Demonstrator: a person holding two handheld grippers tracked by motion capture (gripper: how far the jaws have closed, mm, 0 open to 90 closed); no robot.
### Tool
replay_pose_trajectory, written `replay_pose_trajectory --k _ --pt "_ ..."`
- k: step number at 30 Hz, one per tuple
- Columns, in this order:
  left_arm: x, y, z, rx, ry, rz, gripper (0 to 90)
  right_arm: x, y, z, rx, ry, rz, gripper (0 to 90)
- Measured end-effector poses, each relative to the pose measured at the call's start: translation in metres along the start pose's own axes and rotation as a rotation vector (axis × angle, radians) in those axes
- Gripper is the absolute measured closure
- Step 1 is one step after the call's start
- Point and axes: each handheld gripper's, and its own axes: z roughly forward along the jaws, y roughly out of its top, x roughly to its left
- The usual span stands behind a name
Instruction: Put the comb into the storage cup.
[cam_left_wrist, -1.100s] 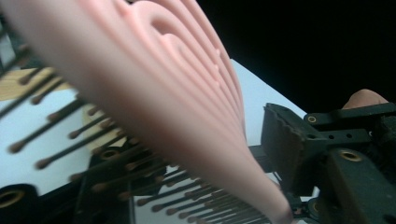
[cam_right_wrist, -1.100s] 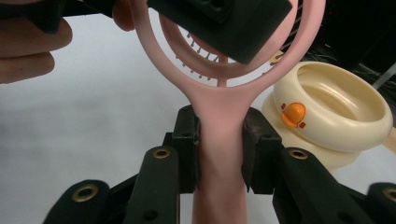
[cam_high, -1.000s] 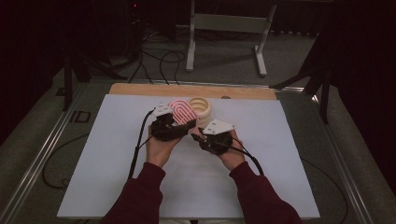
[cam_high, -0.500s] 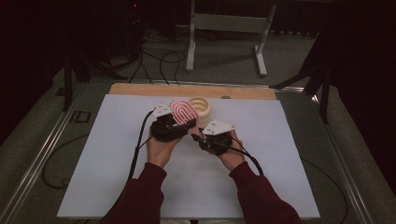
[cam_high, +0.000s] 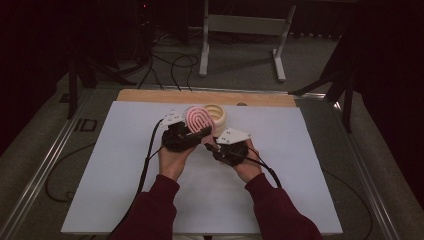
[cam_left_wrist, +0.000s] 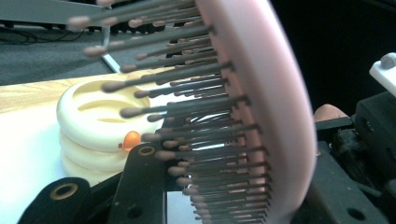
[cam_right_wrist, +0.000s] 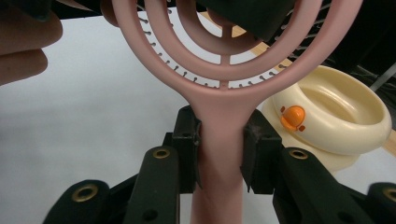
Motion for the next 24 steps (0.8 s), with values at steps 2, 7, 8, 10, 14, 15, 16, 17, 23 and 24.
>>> replay_pose_trajectory --k 2,7,8,10,14,15,16,17,23,24 --pt "0.0004 0.0002 -0.0002 -0.001 -0.005 -0.004 63.4 -0.0003 0.0001 0.0002 0.001 0.000 0.001 70.0" --pt "0.0003 0.0007 -0.0011 -0.008 -0.008 -0.009 63.7 -0.0006 0.0004 0.0007 -0.001 0.002 0.005 69.9" --pt "0.0003 0.0007 -0.0011 -0.008 -0.008 -0.009 63.8 -0.0007 0.0006 0.0009 -0.002 0.002 0.005 69.9" --pt "0.0005 0.0011 -0.0014 -0.009 -0.010 -0.012 63.8 -0.0009 0.0011 0.0008 -0.002 0.004 0.006 69.9" --pt "0.0013 0.0012 -0.0016 -0.012 -0.015 -0.020 63.9 -0.0012 0.0013 0.0008 -0.003 0.006 0.008 69.7" --pt "0.0013 0.0012 -0.0016 -0.012 -0.015 -0.020 63.9 -0.0014 0.0013 0.0009 -0.003 0.006 0.008 69.6" --pt "0.0013 0.0012 -0.0016 -0.012 -0.015 -0.020 63.9 -0.0014 0.0013 0.0009 -0.003 0.006 0.008 69.6" --pt "0.0010 0.0013 -0.0017 -0.011 -0.015 -0.017 63.9 -0.0014 0.0013 0.0009 -0.004 0.006 0.009 69.5" --pt "0.0007 0.0018 -0.0022 -0.014 -0.010 -0.014 64.0 -0.0022 0.0012 0.0018 -0.004 0.010 0.010 68.1" --pt "0.0006 0.0020 -0.0025 -0.017 -0.008 -0.015 64.0 -0.0021 0.0012 0.0018 -0.003 0.010 0.013 67.6"
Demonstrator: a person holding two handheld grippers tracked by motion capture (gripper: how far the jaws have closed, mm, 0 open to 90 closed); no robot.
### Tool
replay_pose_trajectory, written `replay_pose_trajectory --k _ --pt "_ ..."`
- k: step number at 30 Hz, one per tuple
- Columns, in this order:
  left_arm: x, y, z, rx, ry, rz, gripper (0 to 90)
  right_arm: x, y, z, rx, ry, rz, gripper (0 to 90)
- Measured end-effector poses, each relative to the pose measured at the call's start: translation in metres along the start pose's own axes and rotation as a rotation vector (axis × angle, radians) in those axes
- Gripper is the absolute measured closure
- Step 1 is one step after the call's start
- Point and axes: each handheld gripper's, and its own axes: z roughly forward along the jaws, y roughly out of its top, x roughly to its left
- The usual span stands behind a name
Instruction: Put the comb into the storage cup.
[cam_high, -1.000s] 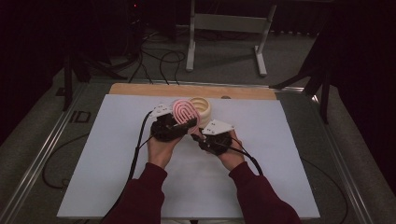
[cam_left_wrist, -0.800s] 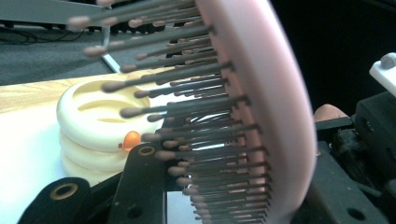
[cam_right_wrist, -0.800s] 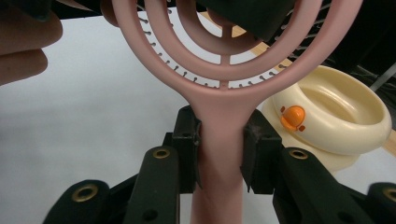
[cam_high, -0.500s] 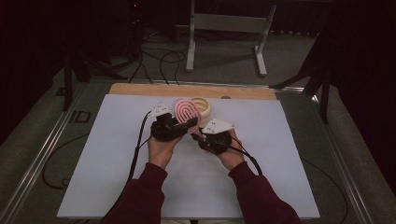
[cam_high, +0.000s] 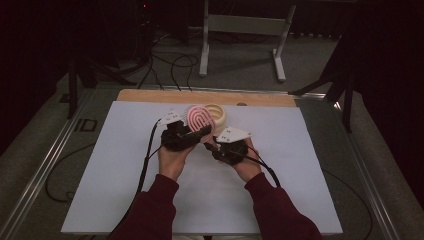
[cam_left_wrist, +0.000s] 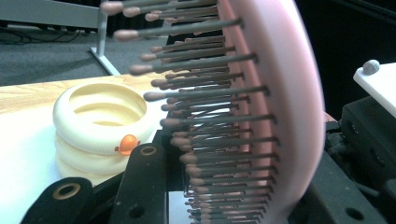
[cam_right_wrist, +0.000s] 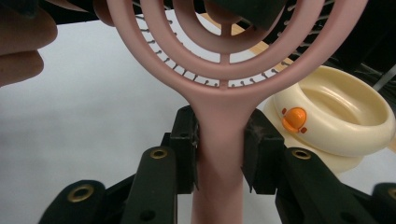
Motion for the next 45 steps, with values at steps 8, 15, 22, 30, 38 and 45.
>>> replay_pose_trajectory --k 8,15,22,30,38,45 --pt "0.001 0.002 -0.002 -0.005 0.006 0.002 64.0 -0.001 0.000 0.000 0.001 0.004 0.007 62.5" --pt "0.001 0.002 -0.002 0.001 0.012 0.003 64.0 -0.002 0.000 0.000 -0.002 0.021 0.029 51.4" --pt "0.001 0.003 -0.002 -0.001 0.015 0.004 64.0 -0.004 0.001 -0.001 -0.007 0.049 0.058 33.3" --pt "0.001 0.004 -0.003 -0.002 0.018 0.007 64.0 -0.004 0.000 -0.002 0.004 0.036 0.082 13.1" --pt "0.003 0.005 -0.004 -0.001 0.023 0.007 64.0 -0.006 -0.003 -0.006 0.004 0.038 0.097 9.2" --pt "0.004 0.006 -0.006 -0.004 0.028 0.006 64.0 -0.008 -0.007 -0.010 0.000 0.030 0.105 9.2"
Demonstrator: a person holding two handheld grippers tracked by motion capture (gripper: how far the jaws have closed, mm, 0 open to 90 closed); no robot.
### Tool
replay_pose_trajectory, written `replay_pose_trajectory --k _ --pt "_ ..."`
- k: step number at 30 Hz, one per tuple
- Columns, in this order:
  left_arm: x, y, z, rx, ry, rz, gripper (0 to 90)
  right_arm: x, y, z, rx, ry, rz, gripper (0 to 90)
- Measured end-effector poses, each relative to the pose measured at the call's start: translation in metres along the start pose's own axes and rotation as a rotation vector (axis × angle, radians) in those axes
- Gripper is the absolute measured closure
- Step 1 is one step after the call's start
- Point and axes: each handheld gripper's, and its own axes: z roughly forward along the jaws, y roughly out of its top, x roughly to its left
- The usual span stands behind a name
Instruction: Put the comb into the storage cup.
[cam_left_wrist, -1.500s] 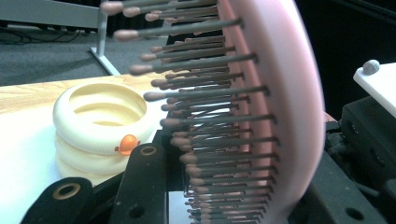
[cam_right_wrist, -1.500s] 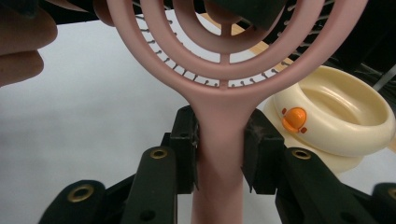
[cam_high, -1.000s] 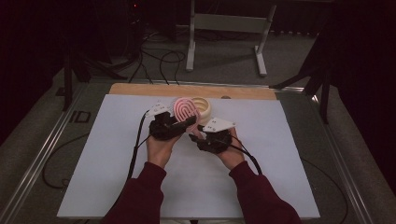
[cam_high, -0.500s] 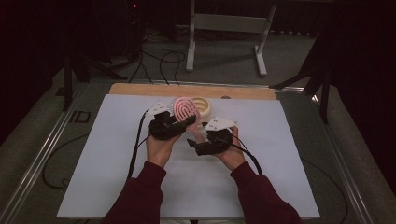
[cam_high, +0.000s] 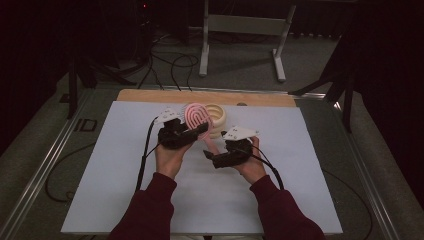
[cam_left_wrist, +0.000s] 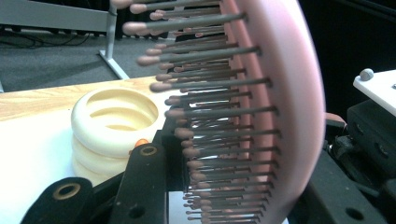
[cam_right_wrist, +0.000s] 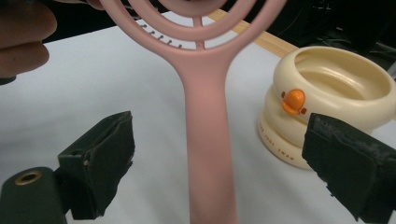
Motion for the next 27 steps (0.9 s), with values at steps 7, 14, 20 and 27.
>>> replay_pose_trajectory --k 7,14,20,27 --pt "0.001 0.003 -0.002 -0.002 0.008 0.002 64.0 -0.002 -0.005 -0.007 -0.005 -0.009 0.014 9.2" --pt "0.002 0.005 -0.002 -0.002 0.009 0.006 64.0 -0.005 -0.011 -0.013 -0.014 -0.018 0.028 9.2" --pt "0.002 0.007 -0.002 0.001 0.010 0.012 64.0 -0.007 -0.018 -0.017 -0.014 -0.026 0.036 9.2" --pt "0.003 0.010 -0.003 -0.002 0.016 0.014 64.0 -0.009 -0.023 -0.023 -0.022 -0.032 0.041 9.2"
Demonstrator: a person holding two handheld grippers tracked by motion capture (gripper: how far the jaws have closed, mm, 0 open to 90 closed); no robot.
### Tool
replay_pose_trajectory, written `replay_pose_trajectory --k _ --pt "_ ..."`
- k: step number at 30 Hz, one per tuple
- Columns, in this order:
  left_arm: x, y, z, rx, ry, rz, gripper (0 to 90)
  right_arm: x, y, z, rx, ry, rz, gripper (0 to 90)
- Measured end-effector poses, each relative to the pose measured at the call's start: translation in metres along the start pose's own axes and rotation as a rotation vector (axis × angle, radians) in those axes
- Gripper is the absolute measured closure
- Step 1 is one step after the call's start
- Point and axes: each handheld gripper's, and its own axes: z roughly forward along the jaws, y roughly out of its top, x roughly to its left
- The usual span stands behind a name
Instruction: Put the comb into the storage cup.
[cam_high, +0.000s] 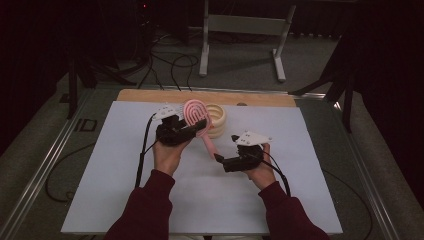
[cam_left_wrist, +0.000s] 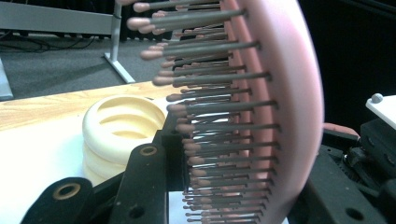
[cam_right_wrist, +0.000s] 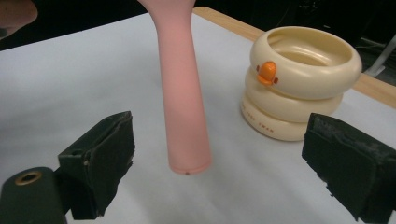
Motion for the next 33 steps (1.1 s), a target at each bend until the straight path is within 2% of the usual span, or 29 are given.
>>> replay_pose_trajectory --k 11,22,33 --pt "0.003 0.004 -0.002 -0.007 0.010 0.001 64.0 -0.001 -0.007 -0.010 -0.018 -0.004 0.020 9.3" --pt "0.004 0.008 0.000 -0.009 0.010 0.003 64.0 -0.005 -0.018 -0.020 -0.014 -0.022 0.025 9.3" --pt "0.005 0.012 0.002 -0.015 0.015 0.008 64.1 -0.008 -0.028 -0.028 -0.032 -0.027 0.028 9.3"
